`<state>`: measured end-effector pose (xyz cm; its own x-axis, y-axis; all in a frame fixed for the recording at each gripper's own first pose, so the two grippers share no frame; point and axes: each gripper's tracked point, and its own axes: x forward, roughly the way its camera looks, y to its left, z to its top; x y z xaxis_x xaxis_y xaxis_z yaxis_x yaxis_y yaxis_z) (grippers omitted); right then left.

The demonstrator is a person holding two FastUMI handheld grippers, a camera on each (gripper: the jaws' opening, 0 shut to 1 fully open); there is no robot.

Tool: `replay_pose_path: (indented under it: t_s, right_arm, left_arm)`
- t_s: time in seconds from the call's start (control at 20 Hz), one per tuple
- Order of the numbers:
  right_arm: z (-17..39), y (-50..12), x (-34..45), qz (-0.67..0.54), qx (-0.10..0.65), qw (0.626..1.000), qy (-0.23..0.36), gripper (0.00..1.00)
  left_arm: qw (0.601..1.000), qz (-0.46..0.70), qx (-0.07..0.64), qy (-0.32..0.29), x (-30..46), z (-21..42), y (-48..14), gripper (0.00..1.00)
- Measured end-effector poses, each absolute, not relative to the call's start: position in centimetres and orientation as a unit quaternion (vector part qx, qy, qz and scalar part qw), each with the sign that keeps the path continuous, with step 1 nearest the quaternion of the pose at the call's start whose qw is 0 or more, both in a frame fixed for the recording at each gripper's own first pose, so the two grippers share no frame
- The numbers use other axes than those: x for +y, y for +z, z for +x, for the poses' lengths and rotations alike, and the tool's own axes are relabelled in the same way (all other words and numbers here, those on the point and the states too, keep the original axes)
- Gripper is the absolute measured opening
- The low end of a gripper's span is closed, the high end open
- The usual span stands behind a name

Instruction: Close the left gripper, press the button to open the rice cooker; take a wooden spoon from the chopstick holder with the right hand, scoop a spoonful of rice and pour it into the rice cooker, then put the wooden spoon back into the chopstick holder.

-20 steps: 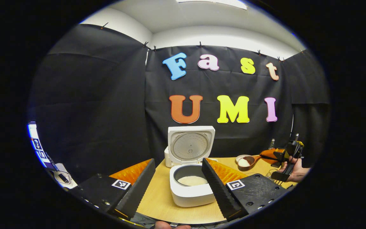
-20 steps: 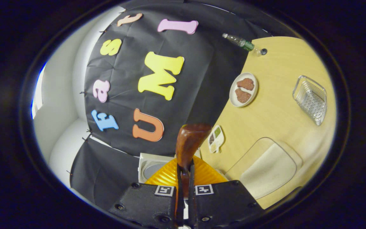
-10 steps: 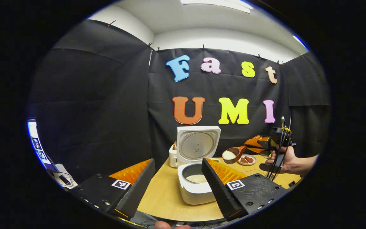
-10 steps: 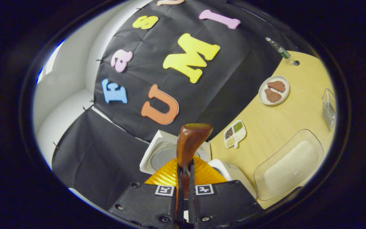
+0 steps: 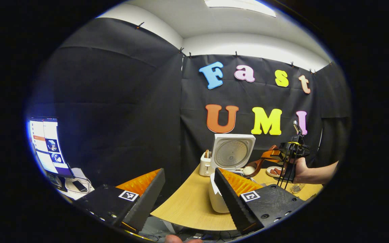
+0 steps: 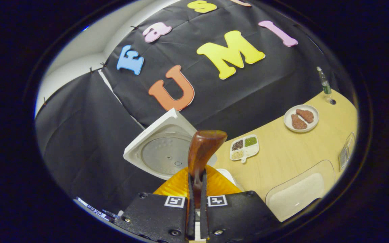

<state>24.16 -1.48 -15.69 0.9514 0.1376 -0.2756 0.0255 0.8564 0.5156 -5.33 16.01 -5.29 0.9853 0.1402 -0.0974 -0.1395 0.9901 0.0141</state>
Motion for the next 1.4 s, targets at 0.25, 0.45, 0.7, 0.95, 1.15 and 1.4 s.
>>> replay_pose_path:
  t_s: [0.25, 0.45, 0.7, 0.95, 1.15, 1.4]
  right_arm:
    - [24.9, -16.3, -0.6, 0.179, 0.164, 0.970, 0.028, 0.11]
    - [25.4, -15.7, 0.3, 0.081, 0.160, 0.983, 0.031, 0.11]
    - [25.3, -15.0, 2.4, -0.082, 0.137, 0.986, 0.046, 0.11]
    - [25.9, -14.9, 4.0, -0.163, 0.121, 0.977, 0.058, 0.11]
    - [25.9, -14.1, 5.5, -0.224, 0.101, 0.967, 0.068, 0.11]
    - [25.4, -13.3, 7.4, -0.293, 0.079, 0.949, 0.083, 0.11]
  left_arm:
    - [0.995, 0.009, 0.051, 0.086, 16.4, -6.4, -5.8, 0.94]
    - [0.995, 0.017, 0.057, 0.085, 16.3, -6.5, -6.3, 0.94]
    - [0.995, 0.017, 0.055, 0.086, 16.4, -6.3, -6.2, 0.94]
    - [0.994, 0.015, 0.054, 0.092, 16.6, -6.6, -6.3, 0.94]
    - [0.995, 0.018, 0.052, 0.086, 16.1, -6.5, -6.4, 0.94]
    - [0.996, 0.026, 0.048, 0.077, 15.6, -6.8, -6.2, 0.94]
